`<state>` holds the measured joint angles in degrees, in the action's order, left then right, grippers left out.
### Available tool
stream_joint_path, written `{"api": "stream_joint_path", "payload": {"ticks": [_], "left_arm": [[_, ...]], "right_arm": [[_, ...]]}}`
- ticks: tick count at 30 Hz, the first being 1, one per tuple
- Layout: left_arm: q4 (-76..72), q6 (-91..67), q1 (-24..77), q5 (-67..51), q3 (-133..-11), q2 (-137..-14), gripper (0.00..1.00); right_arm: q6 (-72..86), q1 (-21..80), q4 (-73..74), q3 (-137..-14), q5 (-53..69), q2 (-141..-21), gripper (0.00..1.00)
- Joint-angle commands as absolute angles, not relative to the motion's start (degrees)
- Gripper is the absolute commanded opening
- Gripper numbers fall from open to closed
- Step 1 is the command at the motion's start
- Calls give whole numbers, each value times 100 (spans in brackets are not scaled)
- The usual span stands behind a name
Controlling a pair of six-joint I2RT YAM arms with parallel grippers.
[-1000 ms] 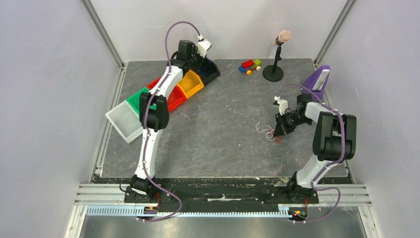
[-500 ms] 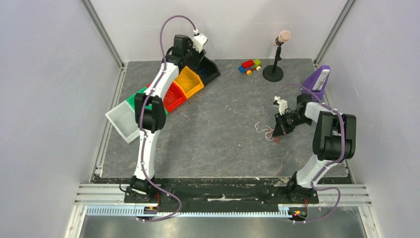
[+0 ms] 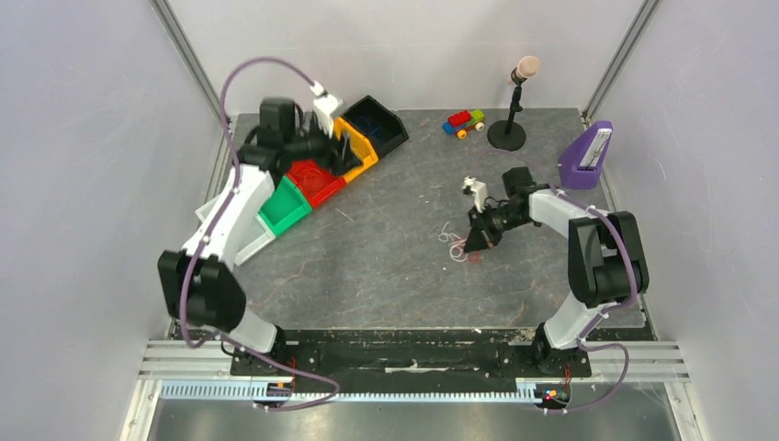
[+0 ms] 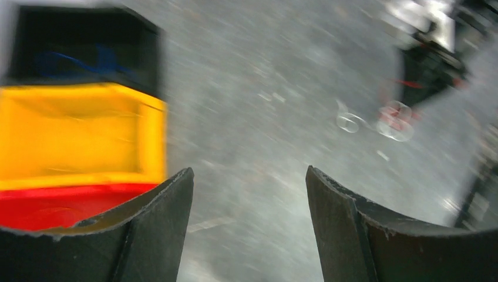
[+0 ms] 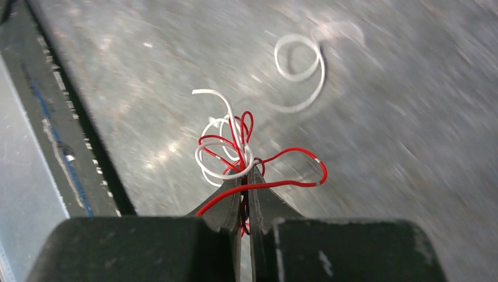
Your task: Untangle the cables
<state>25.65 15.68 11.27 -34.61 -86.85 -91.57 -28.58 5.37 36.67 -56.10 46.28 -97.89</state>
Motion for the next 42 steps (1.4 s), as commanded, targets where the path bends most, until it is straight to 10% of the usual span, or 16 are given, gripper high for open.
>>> {"api": "stream_joint_path", "payload": {"ticks": [1, 10, 36, 42], "left_arm": [[2545, 1069, 1398, -5322, -7098, -8226, 77], [1179, 335, 2624, -5546, -5305, -7768, 68], [1621, 4049, 3696, -5768, -4978, -8140, 61], [1472, 3898, 3744, -5704, -4959, -8096, 32]], "right_arm": [[-2487, 1264, 3241, -5879, 5305, -9351, 0], [-1836, 2186, 2778, -5804, 5594, -8974, 0], [-1978, 3000, 3032, -5975, 6496, -8529, 2], [-1973, 2997, 3042, -5908, 6426, -8480, 2]]}}
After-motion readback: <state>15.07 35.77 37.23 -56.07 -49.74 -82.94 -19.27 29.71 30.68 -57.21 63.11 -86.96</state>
